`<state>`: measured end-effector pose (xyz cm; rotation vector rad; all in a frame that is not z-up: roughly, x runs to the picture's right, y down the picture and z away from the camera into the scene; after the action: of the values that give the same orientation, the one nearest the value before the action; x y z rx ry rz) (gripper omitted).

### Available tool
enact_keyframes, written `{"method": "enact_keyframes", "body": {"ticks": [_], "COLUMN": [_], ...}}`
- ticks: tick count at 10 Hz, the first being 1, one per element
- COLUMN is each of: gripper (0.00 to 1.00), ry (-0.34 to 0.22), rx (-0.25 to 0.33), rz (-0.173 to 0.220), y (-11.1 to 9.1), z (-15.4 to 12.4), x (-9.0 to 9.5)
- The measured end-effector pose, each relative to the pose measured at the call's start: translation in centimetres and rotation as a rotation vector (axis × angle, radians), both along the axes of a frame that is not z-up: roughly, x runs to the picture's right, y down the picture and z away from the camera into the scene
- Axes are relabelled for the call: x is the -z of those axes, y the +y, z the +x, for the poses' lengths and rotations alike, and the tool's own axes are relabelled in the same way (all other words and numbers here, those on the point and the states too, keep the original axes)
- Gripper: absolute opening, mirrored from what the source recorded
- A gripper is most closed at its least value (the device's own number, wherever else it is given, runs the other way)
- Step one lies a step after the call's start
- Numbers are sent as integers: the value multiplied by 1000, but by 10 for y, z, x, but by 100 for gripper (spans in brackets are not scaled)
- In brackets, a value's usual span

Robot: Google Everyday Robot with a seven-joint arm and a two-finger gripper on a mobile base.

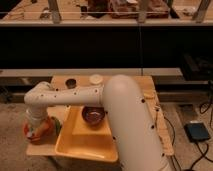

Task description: Wipe red bowl with towel

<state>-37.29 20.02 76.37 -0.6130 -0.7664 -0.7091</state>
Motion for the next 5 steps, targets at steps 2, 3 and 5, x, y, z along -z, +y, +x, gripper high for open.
{"method": "enact_keyframes", "body": {"ticks": [2,3,5], "gripper": [20,20,20], "ry": [30,43,51], "rx": [-28,-41,-52], "rz": [3,10,39], "y": [-2,-5,-12], "z": [21,30,34], "x": [-3,-5,-6]}}
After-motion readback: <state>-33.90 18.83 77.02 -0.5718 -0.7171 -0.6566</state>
